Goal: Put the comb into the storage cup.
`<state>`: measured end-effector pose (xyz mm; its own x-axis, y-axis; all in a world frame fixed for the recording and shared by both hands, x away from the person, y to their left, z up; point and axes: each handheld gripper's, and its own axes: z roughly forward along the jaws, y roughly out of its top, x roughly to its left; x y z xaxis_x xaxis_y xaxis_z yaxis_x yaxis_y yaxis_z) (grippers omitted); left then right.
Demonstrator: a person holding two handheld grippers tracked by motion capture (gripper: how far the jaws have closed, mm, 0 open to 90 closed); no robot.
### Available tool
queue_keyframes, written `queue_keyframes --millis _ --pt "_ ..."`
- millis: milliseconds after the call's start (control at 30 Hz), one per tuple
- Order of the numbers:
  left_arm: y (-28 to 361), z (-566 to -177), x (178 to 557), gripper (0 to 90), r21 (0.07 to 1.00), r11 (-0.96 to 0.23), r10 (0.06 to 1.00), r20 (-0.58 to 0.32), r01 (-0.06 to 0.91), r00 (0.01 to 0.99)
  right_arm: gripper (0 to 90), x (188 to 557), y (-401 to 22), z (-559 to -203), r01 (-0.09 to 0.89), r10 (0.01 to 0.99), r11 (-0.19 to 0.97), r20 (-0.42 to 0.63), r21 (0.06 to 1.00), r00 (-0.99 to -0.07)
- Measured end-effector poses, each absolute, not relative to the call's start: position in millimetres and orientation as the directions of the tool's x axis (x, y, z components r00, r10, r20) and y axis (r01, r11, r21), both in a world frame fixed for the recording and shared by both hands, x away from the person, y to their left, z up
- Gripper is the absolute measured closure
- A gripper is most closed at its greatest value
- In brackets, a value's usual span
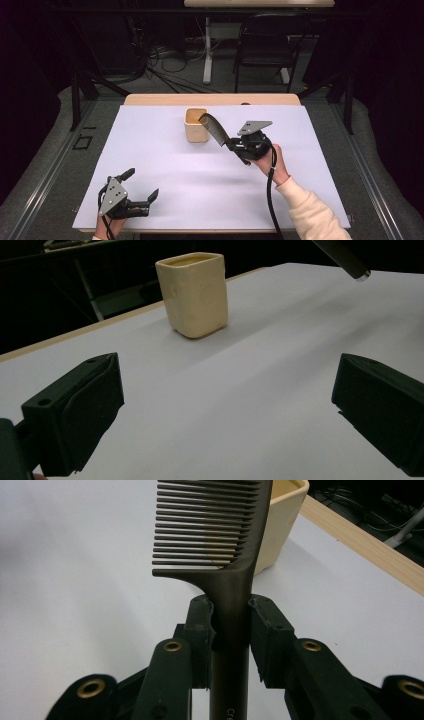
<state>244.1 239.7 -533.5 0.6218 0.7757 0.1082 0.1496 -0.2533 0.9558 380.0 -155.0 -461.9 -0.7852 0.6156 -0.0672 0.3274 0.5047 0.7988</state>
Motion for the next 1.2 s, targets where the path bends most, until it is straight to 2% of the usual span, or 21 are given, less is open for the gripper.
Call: queue_keyframes --millis 1200 --pt "240 -533 244 0.1 0.958 -0.248 0.782 0.108 0.147 0.614 71.5 406 -144 -450 0.344 0.649 0.415 -0.008 0.842 -0.761"
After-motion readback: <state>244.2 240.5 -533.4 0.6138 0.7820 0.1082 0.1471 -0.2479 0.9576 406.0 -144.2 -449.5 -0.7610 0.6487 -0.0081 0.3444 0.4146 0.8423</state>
